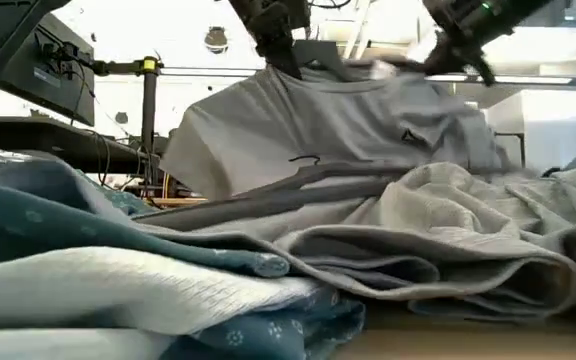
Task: Hang clothes
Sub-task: Put the gray t-shirt on the gray hanger
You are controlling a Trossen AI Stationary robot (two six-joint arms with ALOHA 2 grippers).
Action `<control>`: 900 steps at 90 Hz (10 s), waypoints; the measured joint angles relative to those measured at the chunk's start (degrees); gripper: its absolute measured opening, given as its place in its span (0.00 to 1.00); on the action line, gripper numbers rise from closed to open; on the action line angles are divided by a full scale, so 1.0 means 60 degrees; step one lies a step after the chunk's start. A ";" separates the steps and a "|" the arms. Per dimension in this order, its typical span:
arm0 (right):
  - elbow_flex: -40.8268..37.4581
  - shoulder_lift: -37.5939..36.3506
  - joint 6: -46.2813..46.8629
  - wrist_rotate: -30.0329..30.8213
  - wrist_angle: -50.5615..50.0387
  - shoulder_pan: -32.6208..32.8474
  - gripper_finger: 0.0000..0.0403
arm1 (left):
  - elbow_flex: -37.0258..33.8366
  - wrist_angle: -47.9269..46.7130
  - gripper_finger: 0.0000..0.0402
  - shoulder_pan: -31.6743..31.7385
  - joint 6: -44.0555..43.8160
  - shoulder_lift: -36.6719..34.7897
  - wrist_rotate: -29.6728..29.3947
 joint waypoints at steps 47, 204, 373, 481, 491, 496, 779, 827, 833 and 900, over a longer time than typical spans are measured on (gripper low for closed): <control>0.1324 0.0838 -0.1623 -0.2273 0.0598 0.0806 0.28 | 0.0087 0.0461 0.04 0.0032 0.0265 -0.0298 0.0476; 0.6167 0.1659 -0.6667 -0.3702 -0.6423 -0.0780 0.07 | 0.0146 -0.0822 0.14 -0.0339 -0.0349 -0.1603 -0.0892; 0.6772 0.1609 -0.6399 -0.4261 -0.6378 -0.1410 0.07 | -0.0087 -0.1737 0.36 0.1143 -0.0617 -0.2734 -0.0238; 0.6798 0.0982 -0.6456 -0.4353 -0.5846 -0.1662 0.07 | -0.0943 -0.2552 0.10 0.2277 -0.0846 -0.2671 -0.0020; 0.6790 0.1145 -0.6447 -0.4393 -0.5914 -0.1661 0.07 | -0.0205 -0.2253 0.11 0.2349 -0.0866 -0.2685 -0.0639; 0.6790 0.1200 -0.6409 -0.4388 -0.5937 -0.1661 0.07 | 0.0008 -0.2014 0.13 0.2356 -0.0878 -0.2685 -0.0782; 0.8550 0.3823 -0.5910 -0.4472 -0.2380 -0.2937 0.50 | 0.0874 0.2271 0.04 0.2699 -0.2546 -0.2623 0.2277; 0.8510 0.5249 -0.4732 -0.0054 -0.0430 -0.1604 0.50 | 0.0874 0.3426 0.04 0.2537 -0.2656 -0.2579 0.2089; 0.8510 0.5461 -0.4729 0.0157 -0.0046 -0.1566 0.50 | 0.0874 0.3469 0.04 0.2481 -0.2662 -0.2579 0.2078; 1.0321 0.5338 -0.5830 -0.0039 -0.0860 -0.1799 0.00 | 0.0882 0.1196 0.04 0.2429 0.1044 -0.2572 0.1716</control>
